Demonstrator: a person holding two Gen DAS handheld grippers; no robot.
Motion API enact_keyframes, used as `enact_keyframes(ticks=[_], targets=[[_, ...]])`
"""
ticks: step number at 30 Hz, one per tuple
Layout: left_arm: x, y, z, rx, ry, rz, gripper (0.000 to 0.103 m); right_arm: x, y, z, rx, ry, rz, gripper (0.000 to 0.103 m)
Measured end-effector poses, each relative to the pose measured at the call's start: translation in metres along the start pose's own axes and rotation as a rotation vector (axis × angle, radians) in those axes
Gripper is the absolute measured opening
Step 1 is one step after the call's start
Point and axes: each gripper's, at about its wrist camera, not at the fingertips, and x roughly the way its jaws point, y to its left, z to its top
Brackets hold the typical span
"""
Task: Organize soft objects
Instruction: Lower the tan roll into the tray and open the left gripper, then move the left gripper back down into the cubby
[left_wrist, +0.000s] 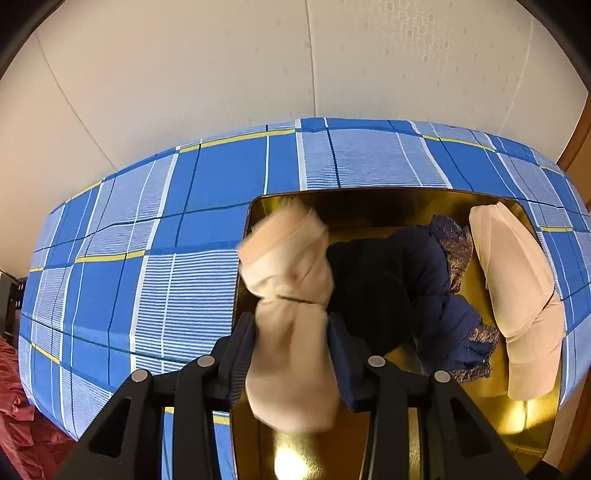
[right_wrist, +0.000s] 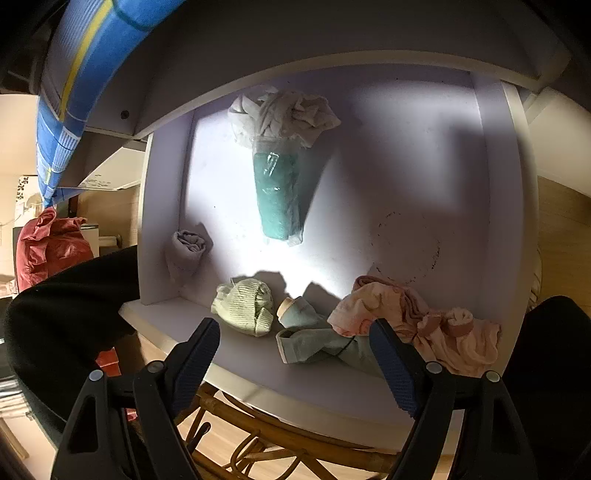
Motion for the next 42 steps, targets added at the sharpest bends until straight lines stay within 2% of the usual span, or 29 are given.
enact_keyframes(ticks=[3,12,18,24,34,42], targets=[[-0.001,0.000,0.001,-0.013,-0.008,0.004,0.040,0.000,0.001,0.000,-0.003,0.000,0.001,0.084],[-0.034,0.012,-0.011,-0.059,-0.102,-0.032,0.040,0.000,0.000,0.001,-0.003,-0.006,-0.010,0.084],[-0.067,0.017,-0.039,-0.041,-0.170,-0.097,0.040,-0.001,-0.003,0.002,0.006,-0.012,-0.024,0.084],[-0.099,0.018,-0.085,-0.004,-0.230,-0.182,0.040,0.001,-0.002,0.001,0.009,-0.012,-0.035,0.084],[-0.123,0.015,-0.159,0.050,-0.239,-0.260,0.040,0.004,-0.006,0.000,0.017,-0.014,-0.084,0.084],[-0.104,0.010,-0.212,0.044,-0.170,-0.287,0.040,0.005,-0.008,0.000,0.016,-0.011,-0.116,0.084]])
